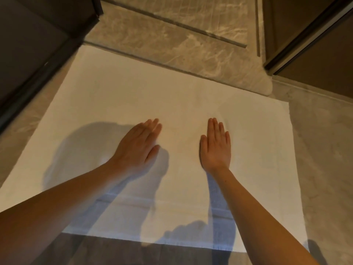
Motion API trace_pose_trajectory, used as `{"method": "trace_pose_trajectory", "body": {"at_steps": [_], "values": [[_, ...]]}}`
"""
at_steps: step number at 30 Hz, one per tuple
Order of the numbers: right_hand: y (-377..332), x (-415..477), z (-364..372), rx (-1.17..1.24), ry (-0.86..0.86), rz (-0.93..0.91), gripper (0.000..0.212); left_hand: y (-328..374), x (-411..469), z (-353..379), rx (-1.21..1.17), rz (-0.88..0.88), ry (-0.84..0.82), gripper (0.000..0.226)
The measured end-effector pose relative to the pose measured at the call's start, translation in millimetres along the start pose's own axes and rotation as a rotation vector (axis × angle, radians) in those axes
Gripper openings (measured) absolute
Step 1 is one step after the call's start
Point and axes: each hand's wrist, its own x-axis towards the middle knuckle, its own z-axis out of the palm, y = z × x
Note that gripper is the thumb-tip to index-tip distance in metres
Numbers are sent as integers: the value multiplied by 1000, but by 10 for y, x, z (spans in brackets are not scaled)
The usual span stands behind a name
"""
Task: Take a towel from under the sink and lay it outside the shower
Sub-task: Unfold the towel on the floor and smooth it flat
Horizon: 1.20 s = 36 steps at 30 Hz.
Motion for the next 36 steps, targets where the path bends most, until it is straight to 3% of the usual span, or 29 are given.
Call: {"method": "trace_pose_trajectory", "body": {"at_steps": [3, 6, 8, 12, 14, 17, 21, 26, 31, 33, 36], "values": [[25, -5, 15, -3, -10, 5, 62, 67, 642, -42, -14, 78, 80, 55], [8, 4, -8, -1, -17, -12, 63, -33, 1126, -33, 70, -47, -36, 59], [-10, -11, -28, -4, -29, -13, 62, -145, 1185, 57, 111, -87, -101, 60], [-260, 155, -144, 73, 23, 64, 60, -193, 1171, 124, 110, -81, -71, 61], [-636, 466, -191, 179, 64, -22, 60, -187, 1182, 139, 114, -81, -64, 60], [-1052, 902, -130, 267, -27, -175, 55, -193, 1159, 157, 80, -63, -19, 60], [-509, 1024, -32, 72, -37, -183, 55, -230, 1132, 215, 20, -52, 79, 57], [398, 1088, -184, -6, 6, -10, 56, -238, 1151, 234, 7, -57, 76, 58], [264, 1120, -249, -43, -5, 126, 58, -227, 1151, 217, 23, -58, 62, 58], [-177, 1236, -233, -28, 39, -28, 58, -225, 1154, 218, 34, -55, 71, 58], [-777, 1391, -177, 58, -36, -241, 57, -226, 1158, 225, 52, -50, 78, 58]]}}
